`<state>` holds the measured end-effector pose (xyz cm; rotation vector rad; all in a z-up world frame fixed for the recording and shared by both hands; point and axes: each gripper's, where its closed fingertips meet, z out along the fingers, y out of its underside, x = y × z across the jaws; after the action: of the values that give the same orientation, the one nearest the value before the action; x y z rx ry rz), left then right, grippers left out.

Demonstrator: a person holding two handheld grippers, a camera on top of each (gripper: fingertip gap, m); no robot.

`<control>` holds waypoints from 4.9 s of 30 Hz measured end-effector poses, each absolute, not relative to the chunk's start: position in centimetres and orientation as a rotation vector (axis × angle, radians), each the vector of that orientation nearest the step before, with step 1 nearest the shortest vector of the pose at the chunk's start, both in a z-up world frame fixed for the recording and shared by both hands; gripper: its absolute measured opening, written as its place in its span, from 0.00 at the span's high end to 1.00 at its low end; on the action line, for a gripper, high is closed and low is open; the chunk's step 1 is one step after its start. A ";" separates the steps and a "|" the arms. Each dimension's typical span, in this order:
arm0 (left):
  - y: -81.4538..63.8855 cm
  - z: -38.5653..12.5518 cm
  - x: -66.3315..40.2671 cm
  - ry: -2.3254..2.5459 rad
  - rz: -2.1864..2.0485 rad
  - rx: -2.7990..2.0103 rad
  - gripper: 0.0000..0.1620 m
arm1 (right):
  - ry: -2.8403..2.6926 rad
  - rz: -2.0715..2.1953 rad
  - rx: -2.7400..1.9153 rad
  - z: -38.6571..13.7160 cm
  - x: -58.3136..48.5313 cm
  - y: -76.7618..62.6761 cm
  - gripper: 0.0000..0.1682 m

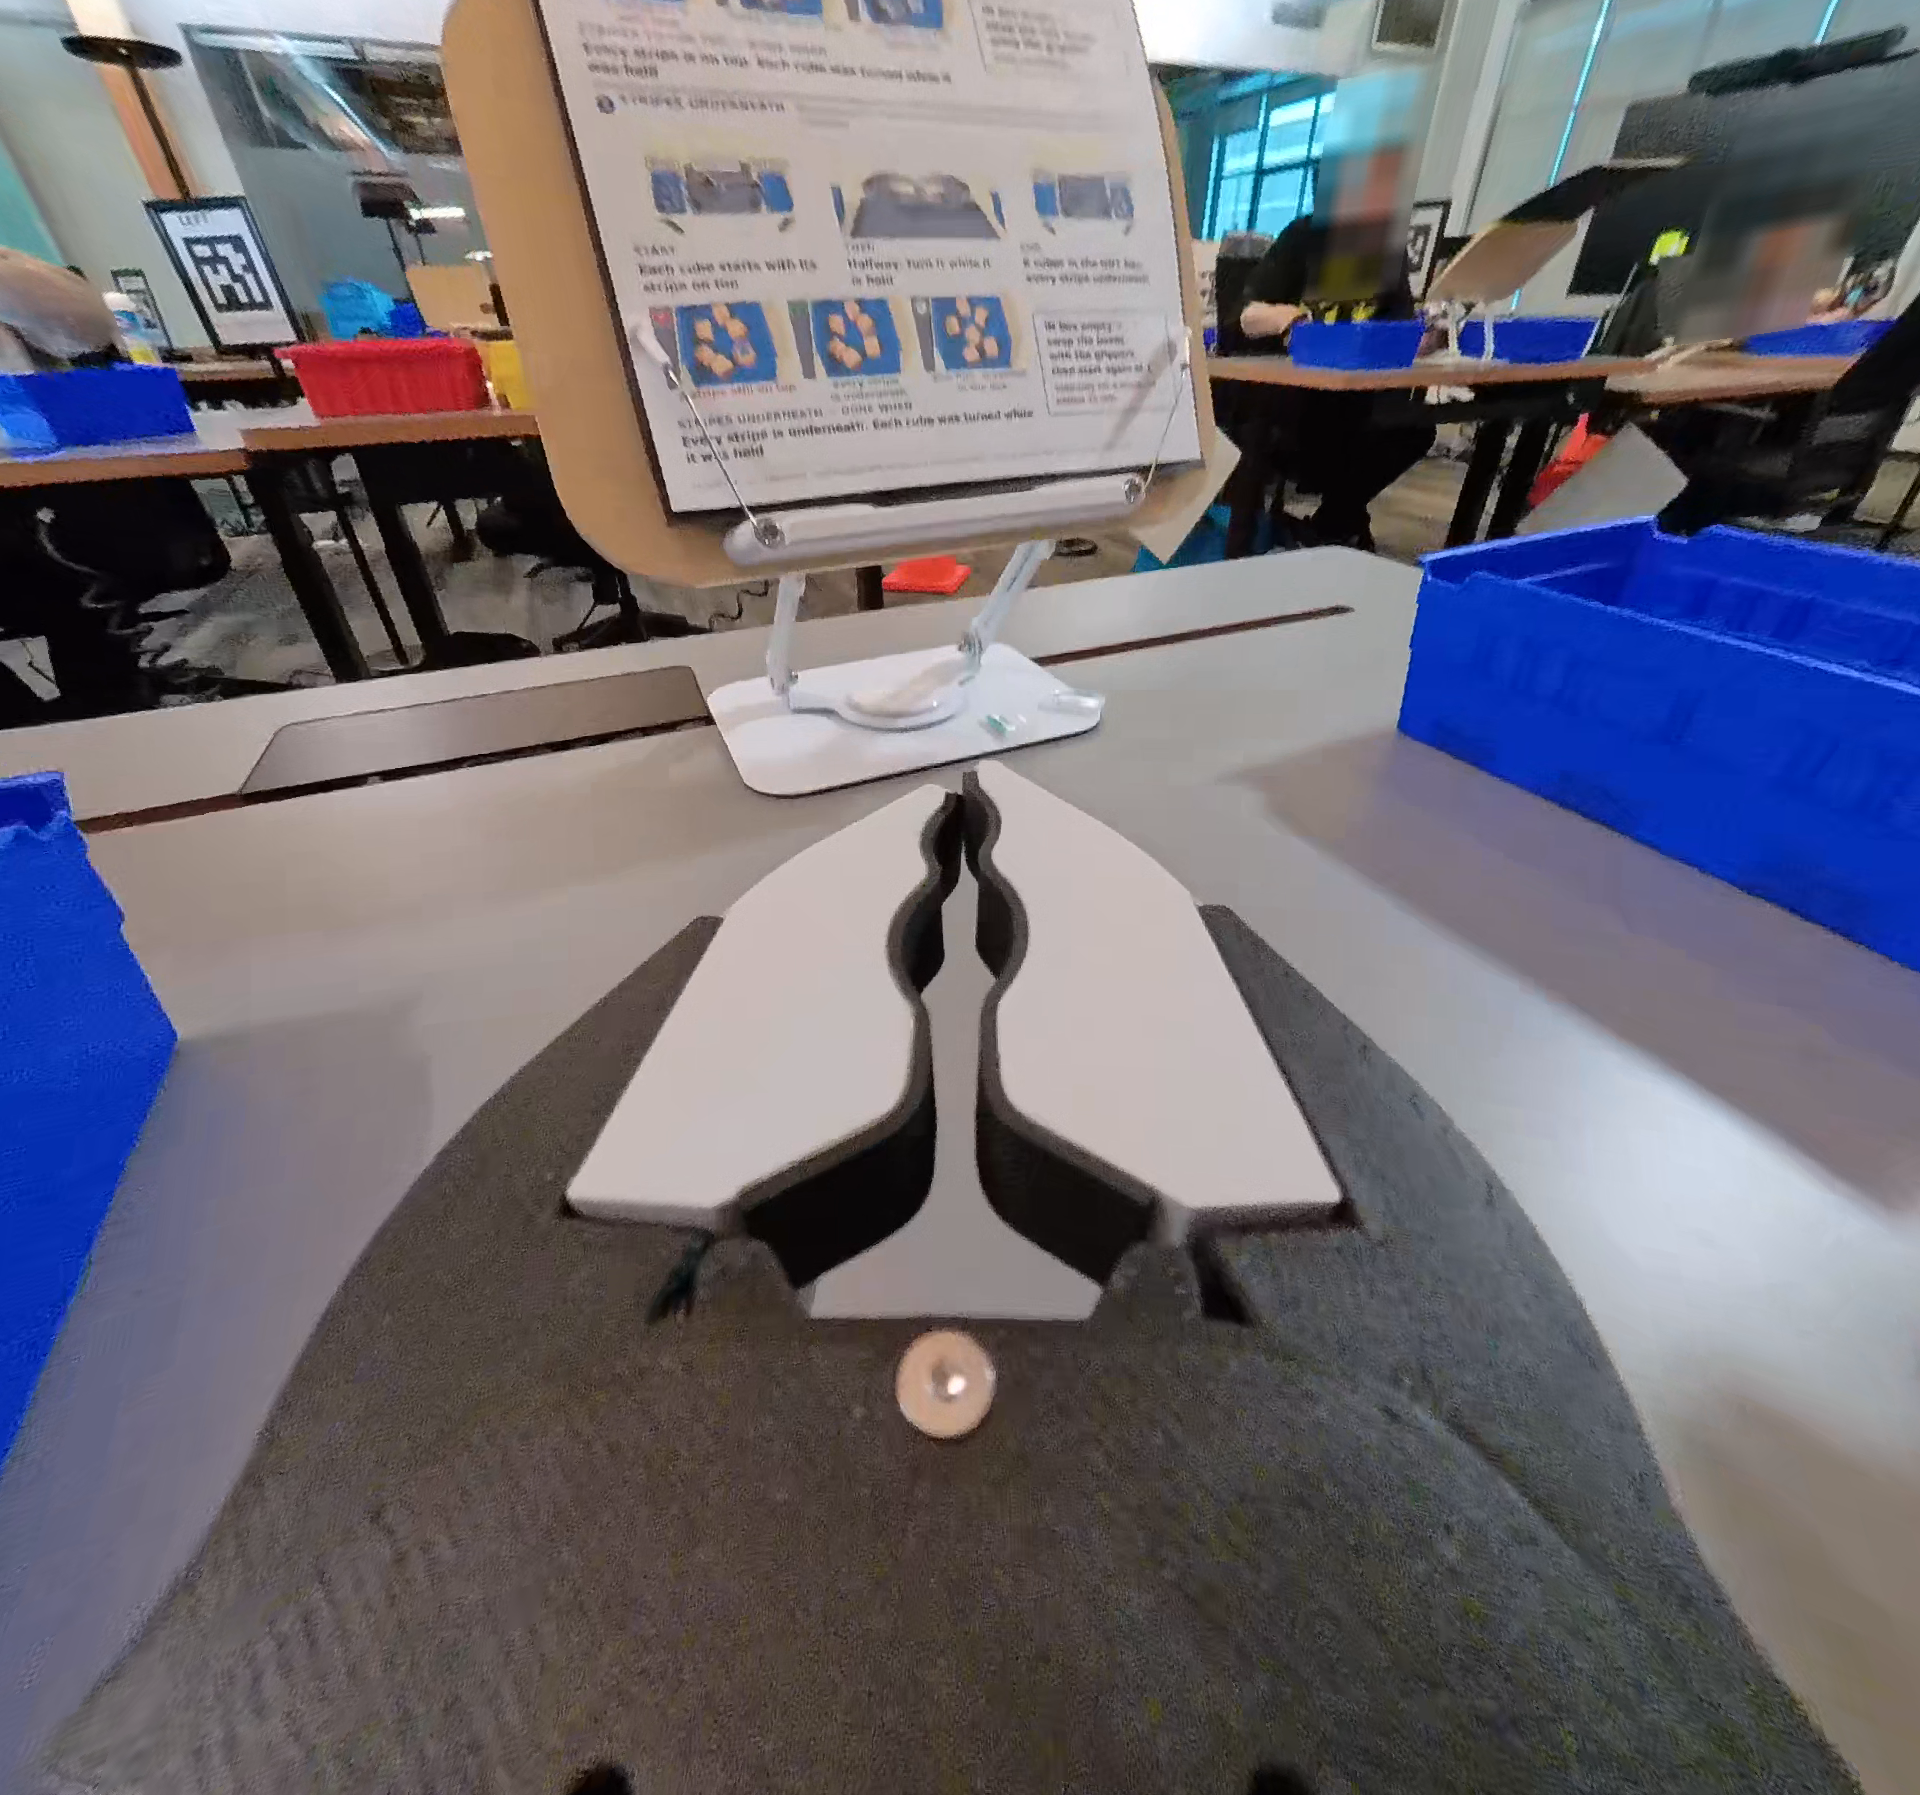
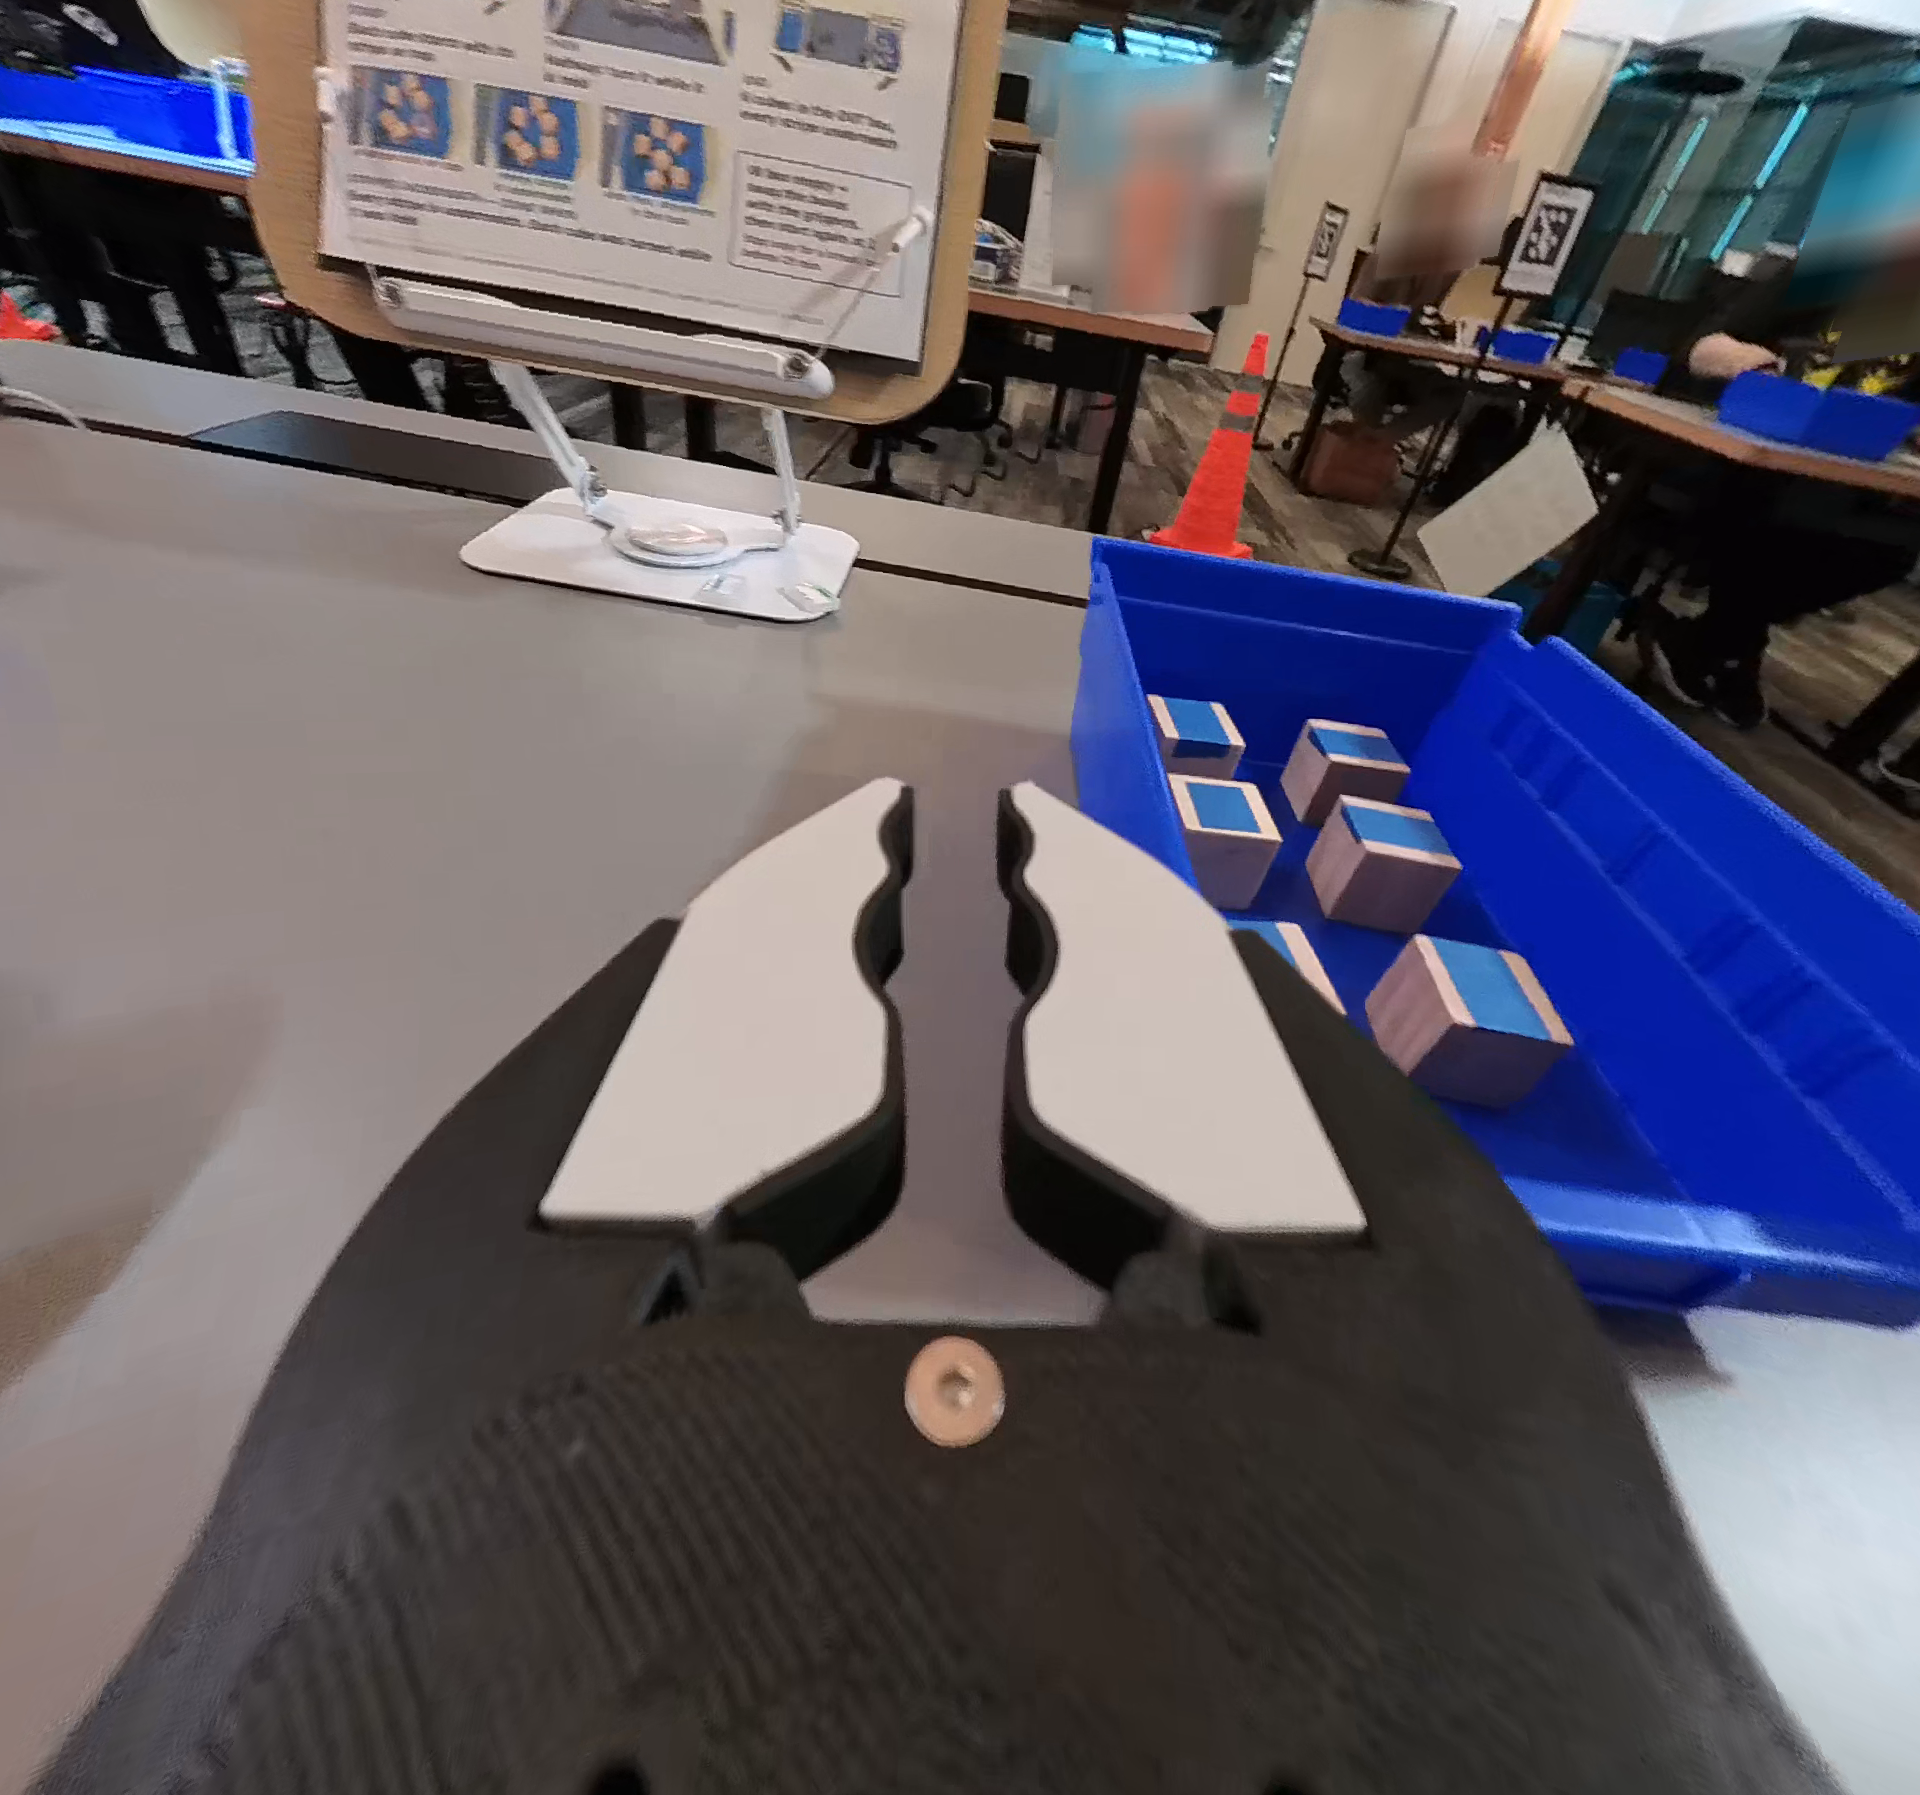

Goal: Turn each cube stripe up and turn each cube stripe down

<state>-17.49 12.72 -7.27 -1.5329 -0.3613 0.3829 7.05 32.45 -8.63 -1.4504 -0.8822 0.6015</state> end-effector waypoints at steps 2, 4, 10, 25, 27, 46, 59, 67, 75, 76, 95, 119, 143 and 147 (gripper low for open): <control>12.4 -6.0 -17.0 -0.344 0.388 -1.521 1.00 | -0.887 0.656 -1.414 -8.0 7.1 32.0 0.84; 12.6 -7.0 -17.2 -0.336 0.383 -1.586 1.00 | -0.793 0.753 -1.398 -6.3 8.1 32.5 0.79; 12.4 -12.2 -21.5 -0.505 0.370 -1.730 0.70 | -0.398 0.770 -1.431 -4.2 17.8 41.5 0.72; 7.4 -11.8 -23.8 -0.619 0.449 -1.678 0.67 | -0.311 0.741 -1.822 -10.7 23.6 55.1 0.60; 6.2 -12.0 -24.0 -0.647 0.459 -1.674 0.67 | -0.396 0.719 -1.902 -12.8 22.0 55.4 0.61; 3.6 -12.5 -24.0 -0.724 0.412 -1.657 0.73 | -0.687 0.731 -2.059 -18.4 17.4 56.3 0.97; -9.3 -6.9 -27.9 -1.095 0.693 -1.446 0.68 | -0.634 0.737 -2.046 -17.7 17.6 55.6 0.97; -7.0 -13.2 -28.4 -0.927 0.644 -1.743 0.67 | -0.620 0.749 -2.066 -18.2 17.7 55.5 0.97; -6.7 -15.7 -29.2 -0.853 0.854 -1.937 0.80 | -0.624 0.751 -2.068 -18.3 17.5 55.4 0.97; -6.8 -15.5 -29.5 -0.860 0.878 -1.917 0.86 | -0.629 0.750 -2.066 -18.3 17.4 55.3 0.97; -10.2 -6.1 -29.5 -0.837 0.888 -1.632 0.98 | -0.856 0.857 -1.995 -15.4 4.9 43.2 0.97; -15.4 9.7 -24.5 -0.779 1.082 -1.342 0.98 | -0.871 0.984 -2.065 -17.2 -27.3 10.1 0.96; -5.1 10.5 -18.1 -0.501 0.750 -1.353 0.98 | -0.946 1.316 -1.740 -6.8 -13.5 15.6 0.54; 2.2 8.8 -12.9 -0.357 0.566 -1.412 0.98 | -0.852 1.198 -1.735 -7.1 -3.8 24.7 0.60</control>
<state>-12.91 2.21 8.76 -1.4121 -0.3568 0.5663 -3.83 24.66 -7.13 -1.7354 -0.8518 1.1985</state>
